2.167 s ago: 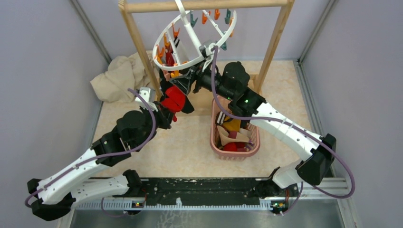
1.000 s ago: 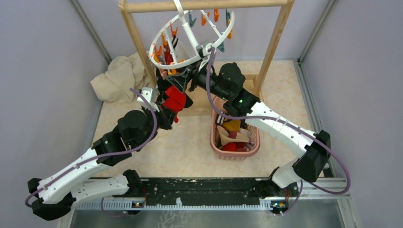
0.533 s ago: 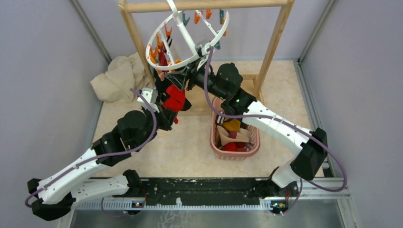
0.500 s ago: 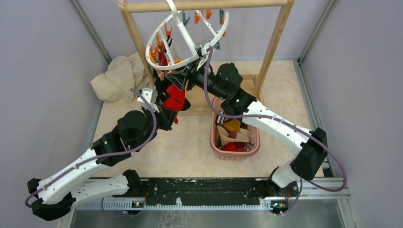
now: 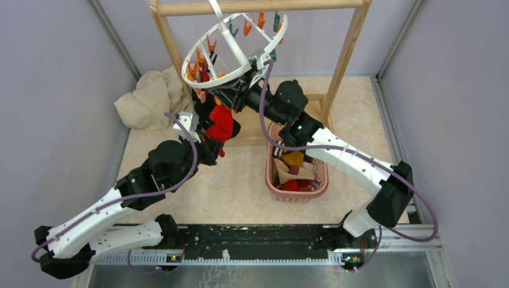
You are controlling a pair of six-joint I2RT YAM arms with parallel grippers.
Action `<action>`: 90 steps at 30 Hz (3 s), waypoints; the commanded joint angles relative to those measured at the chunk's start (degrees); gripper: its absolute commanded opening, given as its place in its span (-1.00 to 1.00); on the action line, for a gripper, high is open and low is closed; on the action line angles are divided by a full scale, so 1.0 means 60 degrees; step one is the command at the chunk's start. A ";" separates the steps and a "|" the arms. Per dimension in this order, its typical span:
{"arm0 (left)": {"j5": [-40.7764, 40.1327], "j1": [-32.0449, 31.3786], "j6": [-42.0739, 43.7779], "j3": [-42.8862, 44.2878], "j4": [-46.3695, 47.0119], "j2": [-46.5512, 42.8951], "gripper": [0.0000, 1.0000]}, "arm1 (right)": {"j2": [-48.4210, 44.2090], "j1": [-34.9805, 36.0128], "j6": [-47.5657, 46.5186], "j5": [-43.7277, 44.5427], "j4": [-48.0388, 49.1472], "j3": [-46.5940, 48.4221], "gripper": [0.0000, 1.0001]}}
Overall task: Remove the socks clipped to the hanger
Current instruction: Remove the sock from the hanger, then place the sock in the bin.
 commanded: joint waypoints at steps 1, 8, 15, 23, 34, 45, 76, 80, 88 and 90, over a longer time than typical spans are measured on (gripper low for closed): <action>0.0060 0.0029 -0.0070 -0.0084 0.0045 -0.0177 -0.86 | -0.0183 0.0053 0.0167 0.0105 0.0310 0.0060 -1.00; 0.0068 0.0037 -0.0146 -0.0124 -0.0041 -0.0210 -0.85 | -0.0195 0.0045 0.0167 0.0180 0.0321 0.0020 -1.00; 0.0090 0.0030 -0.0564 -0.0377 -0.0413 -0.0257 -0.85 | -0.0173 0.0046 0.0200 0.0269 0.0273 -0.0013 -1.00; 0.0419 0.0031 -0.0809 -0.0610 -0.0456 -0.0295 -0.86 | -0.0186 0.0034 0.0210 0.0280 0.0247 -0.0067 -1.00; 0.0591 0.0022 -0.0632 -0.0264 -0.0355 -0.0075 -0.86 | -0.0752 0.0043 0.0258 0.0365 0.0151 -0.1106 -0.52; 0.0803 0.0018 -0.0523 0.0114 -0.0289 0.0168 -0.86 | -0.1685 0.0040 0.0233 0.0591 -0.0035 -0.2185 0.24; 0.4257 0.0002 -0.0141 0.2162 0.2407 0.4681 -0.84 | -0.7170 -0.0313 0.0460 0.7625 -0.6430 -0.3930 0.34; 0.4599 -0.0012 -0.0384 0.2100 0.2571 0.5277 -0.85 | -0.7231 -0.0346 0.0445 0.7677 -0.6504 -0.3954 0.35; 0.5392 -0.0097 -0.0653 0.2328 0.2020 0.6297 -0.66 | -0.7218 -0.0375 0.0535 0.7586 -0.6447 -0.4193 0.38; 0.5525 -0.0132 -0.0628 0.2518 0.1684 0.6571 -0.50 | -0.7203 -0.0379 0.0601 0.7543 -0.6447 -0.4231 0.38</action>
